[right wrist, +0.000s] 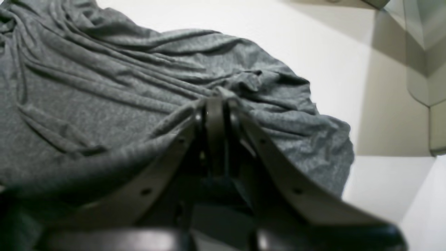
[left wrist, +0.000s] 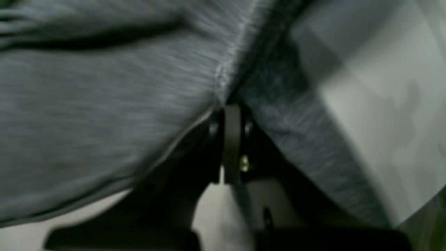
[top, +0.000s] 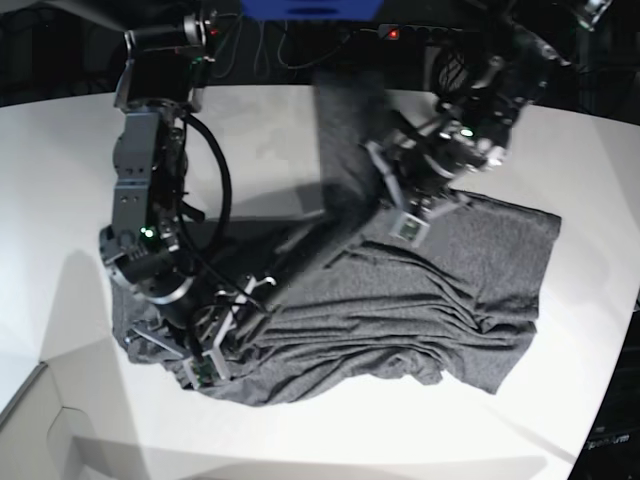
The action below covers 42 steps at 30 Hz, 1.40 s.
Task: Layout the t-shirt on the table in an organized manner, then fold the t-shirt properly
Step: 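Pull the folded layer back and release it with both grippers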
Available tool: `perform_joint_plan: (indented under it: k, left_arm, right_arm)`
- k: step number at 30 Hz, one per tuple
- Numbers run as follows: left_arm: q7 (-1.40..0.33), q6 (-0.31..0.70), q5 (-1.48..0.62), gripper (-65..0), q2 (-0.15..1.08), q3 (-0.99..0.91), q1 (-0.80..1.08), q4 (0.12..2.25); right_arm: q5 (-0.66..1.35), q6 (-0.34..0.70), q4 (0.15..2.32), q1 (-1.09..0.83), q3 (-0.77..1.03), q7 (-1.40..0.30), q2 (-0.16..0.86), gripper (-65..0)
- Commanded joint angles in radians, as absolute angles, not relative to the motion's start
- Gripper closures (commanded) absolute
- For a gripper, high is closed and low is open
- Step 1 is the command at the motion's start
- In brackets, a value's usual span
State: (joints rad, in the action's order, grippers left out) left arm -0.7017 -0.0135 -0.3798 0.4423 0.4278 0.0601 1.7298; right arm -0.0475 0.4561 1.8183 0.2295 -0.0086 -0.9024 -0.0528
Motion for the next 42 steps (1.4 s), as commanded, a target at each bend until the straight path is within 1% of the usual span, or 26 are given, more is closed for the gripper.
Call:
perform_joint_plan:
  k: [1, 5, 9, 14, 19, 23, 24, 27, 29, 34, 38, 42]
  left_arm:
    - [-0.69, -0.012, -0.378, -0.1, 0.469, 0.401, 0.062, 1.764]
    - [-0.69, -0.01, -0.377, -0.1, 0.553, 0.314, 0.104, 1.821]
    - [-0.69, -0.008, -0.377, -0.1, 0.618, 0.197, 0.125, 1.827]
    - [-0.69, -0.008, -0.377, -0.1, 0.622, 0.084, 0.111, 1.825]
    - [-0.69, -0.008, -0.367, -0.4, 0.622, 0.096, 0.067, 1.824]
    - [-0.691, -0.005, -0.366, -0.3, 0.625, 0.102, 0.071, 1.828]
    - [-0.691, 0.01, -0.366, -0.2, 0.641, 0.101, 0.074, 1.833]
    - [-0.691, 0.104, -0.367, -0.2, 0.679, 0.096, 0.117, 1.859]
    - [-0.691, 0.156, -0.367, -0.2, 0.684, 0.059, 0.163, 1.897]
    - [-0.691, 0.302, -0.366, -0.2, 0.68, -0.147, 0.28, 1.957]
    - [-0.691, 0.415, -0.366, -0.2, 0.679, -0.289, 0.318, 1.954]
    - [-0.691, 0.486, -0.366, -0.2, 0.677, -0.371, 0.331, 1.954]
  right_arm:
    - [-0.042, 0.456, 1.834, 0.252, -0.007, -0.874, -0.048, 0.0]
    - [-0.042, 0.456, 1.834, 0.249, -0.007, -0.874, -0.027, 0.0]
    - [-0.045, 0.456, 1.834, 0.24, -0.007, -0.875, -0.022, 0.0]
    - [-0.045, 0.456, 1.836, 0.216, -0.008, -0.874, -0.022, 0.0]
    - [-0.047, 0.456, 1.827, 0.208, -0.005, -0.874, -0.022, 0.0]
    - [-0.047, 0.456, 1.836, 0.16, -0.004, -0.872, 0.007, 0.0]
    - [-0.047, 0.456, 1.836, 0.148, -0.004, -0.872, 0.008, 0.0]
    - [-0.045, 0.456, 1.848, 0.099, -0.004, -0.872, 0.022, 0.0]
    - [-0.045, 0.456, 1.87, 0.059, -0.004, -0.871, 0.024, 0.0]
    - [-0.045, 0.456, 1.959, -0.041, -0.002, -0.871, 0.036, 0.0]
    - [-0.042, 0.458, 2.025, -0.177, 0.002, -0.866, 0.035, 0.0]
    - [-0.042, 0.458, 2.026, -0.326, -0.004, -0.751, 0.028, 0.0]
